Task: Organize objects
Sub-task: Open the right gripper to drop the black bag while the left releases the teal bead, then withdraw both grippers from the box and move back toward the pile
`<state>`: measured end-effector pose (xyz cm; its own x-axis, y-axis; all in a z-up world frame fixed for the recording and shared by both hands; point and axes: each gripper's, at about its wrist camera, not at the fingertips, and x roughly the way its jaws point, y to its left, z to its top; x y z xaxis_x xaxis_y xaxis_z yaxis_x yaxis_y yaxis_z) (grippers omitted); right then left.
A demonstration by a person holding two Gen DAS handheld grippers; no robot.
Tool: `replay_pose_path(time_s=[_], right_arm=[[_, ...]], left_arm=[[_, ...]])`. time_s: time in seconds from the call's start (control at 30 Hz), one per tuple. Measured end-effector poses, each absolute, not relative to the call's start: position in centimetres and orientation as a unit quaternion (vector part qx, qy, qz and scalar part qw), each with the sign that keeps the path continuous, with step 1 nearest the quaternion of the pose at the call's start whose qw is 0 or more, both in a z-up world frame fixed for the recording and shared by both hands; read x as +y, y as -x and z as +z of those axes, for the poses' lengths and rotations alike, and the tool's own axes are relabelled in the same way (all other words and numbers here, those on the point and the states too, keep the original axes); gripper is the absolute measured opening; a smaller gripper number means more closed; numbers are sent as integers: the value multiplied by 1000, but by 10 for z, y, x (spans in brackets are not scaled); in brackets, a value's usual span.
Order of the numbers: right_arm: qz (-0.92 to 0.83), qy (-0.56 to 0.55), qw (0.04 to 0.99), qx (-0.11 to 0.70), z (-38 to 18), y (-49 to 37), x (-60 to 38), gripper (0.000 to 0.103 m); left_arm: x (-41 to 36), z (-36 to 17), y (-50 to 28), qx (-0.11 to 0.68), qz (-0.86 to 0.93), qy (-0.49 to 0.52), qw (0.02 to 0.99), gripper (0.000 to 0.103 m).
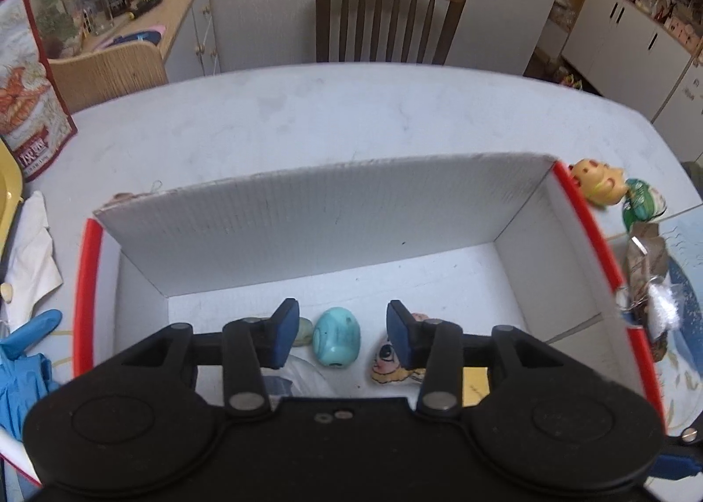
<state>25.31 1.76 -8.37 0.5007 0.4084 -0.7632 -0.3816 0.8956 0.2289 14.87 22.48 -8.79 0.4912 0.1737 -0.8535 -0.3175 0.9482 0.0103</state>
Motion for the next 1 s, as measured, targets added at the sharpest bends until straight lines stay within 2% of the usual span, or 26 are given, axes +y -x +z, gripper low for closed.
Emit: replay_pose_path(time_s=[0.13, 0.6, 0.67, 0.9, 1.0], right_arm=[[224, -24, 877, 425, -71, -238, 6, 60], [171, -46, 909, 377, -41, -184, -42, 65], [160, -49, 913, 371, -39, -178, -49, 68], [120, -58, 928, 349, -33, -153, -75, 69], [102, -63, 933, 339, -28, -141, -87, 73]], left_arm=[[214, -75, -138, 465, 139, 67, 871, 49], [165, -42, -104, 410, 122, 50, 903, 59], [158, -38, -98, 405, 118, 48, 906, 64], [140, -24, -81, 388, 101, 47, 915, 69], [131, -19, -74, 378, 102, 37, 919, 73]])
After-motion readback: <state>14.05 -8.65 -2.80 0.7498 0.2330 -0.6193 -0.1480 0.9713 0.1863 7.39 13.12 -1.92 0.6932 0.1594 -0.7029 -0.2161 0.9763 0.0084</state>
